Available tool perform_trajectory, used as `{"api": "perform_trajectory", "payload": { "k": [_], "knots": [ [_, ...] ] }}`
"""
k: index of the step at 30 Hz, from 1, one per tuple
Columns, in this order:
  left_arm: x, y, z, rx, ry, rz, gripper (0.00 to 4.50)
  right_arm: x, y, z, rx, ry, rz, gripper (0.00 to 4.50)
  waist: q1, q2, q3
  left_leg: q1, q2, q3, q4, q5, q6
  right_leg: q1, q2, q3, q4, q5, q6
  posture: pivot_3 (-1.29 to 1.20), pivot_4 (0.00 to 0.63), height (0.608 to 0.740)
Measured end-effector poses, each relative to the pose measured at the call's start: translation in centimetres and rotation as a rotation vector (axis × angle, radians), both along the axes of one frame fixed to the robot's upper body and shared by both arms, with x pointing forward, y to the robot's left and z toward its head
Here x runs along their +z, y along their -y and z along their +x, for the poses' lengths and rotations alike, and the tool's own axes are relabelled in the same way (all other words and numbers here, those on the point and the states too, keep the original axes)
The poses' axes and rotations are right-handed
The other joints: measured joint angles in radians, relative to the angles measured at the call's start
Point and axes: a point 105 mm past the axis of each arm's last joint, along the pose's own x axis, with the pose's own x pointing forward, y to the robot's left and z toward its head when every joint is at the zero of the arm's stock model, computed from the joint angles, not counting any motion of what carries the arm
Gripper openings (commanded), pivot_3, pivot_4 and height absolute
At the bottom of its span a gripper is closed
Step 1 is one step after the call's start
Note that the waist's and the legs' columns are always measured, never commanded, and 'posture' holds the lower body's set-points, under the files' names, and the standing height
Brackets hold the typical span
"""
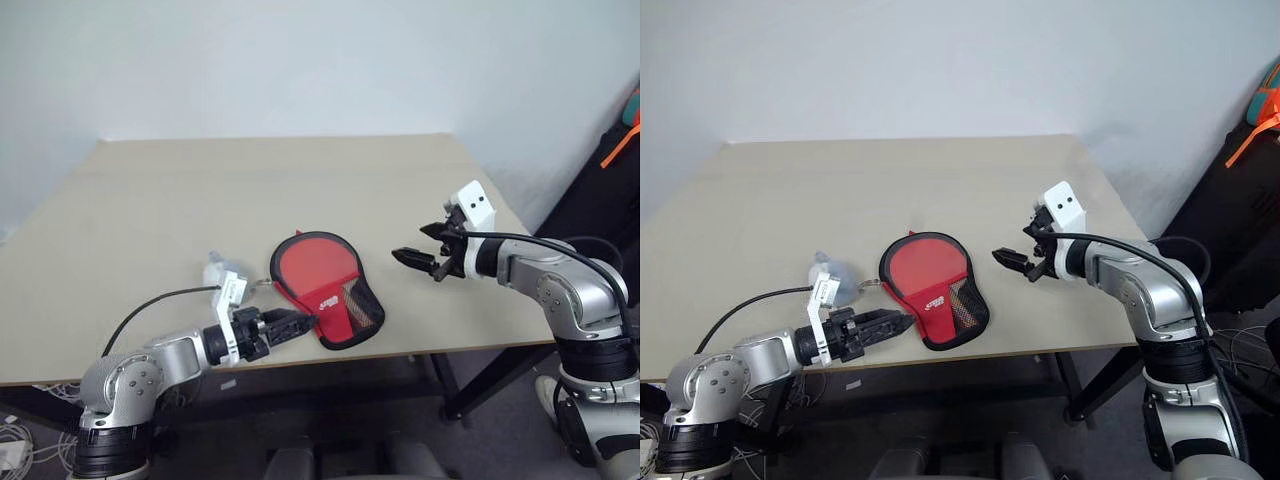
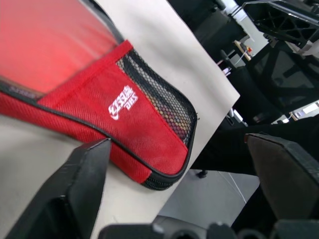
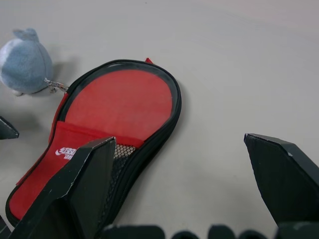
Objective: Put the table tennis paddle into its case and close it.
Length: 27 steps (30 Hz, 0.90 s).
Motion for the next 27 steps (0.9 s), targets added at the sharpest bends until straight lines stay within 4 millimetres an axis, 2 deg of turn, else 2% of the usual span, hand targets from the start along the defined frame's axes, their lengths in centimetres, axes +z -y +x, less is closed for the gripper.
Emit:
{"api": "perform_trajectory", "payload": {
  "k": [7,14,20,27],
  "knots": [
    [-1.3,0.2,-1.3,0.000,-0.118,-0.020,4.46,-0.3,-0.5,-0.5,0.006,-0.014,0.012,4.50,0.000,0.000,0.000,0.000,0.000,0.000,0.000,0.000,0.000,0.000,0.000,0.000,0.000,-0.001,-0.001,0.00,0.000,0.739],
    [-2.6,0.5,-1.7,0.015,-0.226,-0.059,4.46,-0.6,-1.1,-0.8,0.008,-0.028,0.033,4.50,0.000,0.000,0.000,0.000,0.000,0.000,0.000,0.000,0.000,0.000,0.000,0.000,0.000,-0.001,-0.001,0.00,0.000,0.739],
    [-2.9,0.6,-1.3,0.038,-0.261,-0.099,4.46,-0.5,-1.5,-0.8,0.002,-0.022,0.041,4.50,0.000,0.000,0.000,0.000,0.000,0.000,0.000,0.000,0.000,0.000,0.000,0.000,0.000,-0.001,-0.001,0.00,0.000,0.739],
    [-2.9,1.6,0.3,0.075,-0.304,-0.146,4.46,-0.6,-2.0,-0.9,-0.002,-0.024,0.059,4.50,0.000,0.000,0.000,0.000,-0.001,-0.001,0.000,0.000,0.000,0.000,0.000,0.000,0.000,0.000,-0.001,0.00,0.000,0.739]
  ]
}}
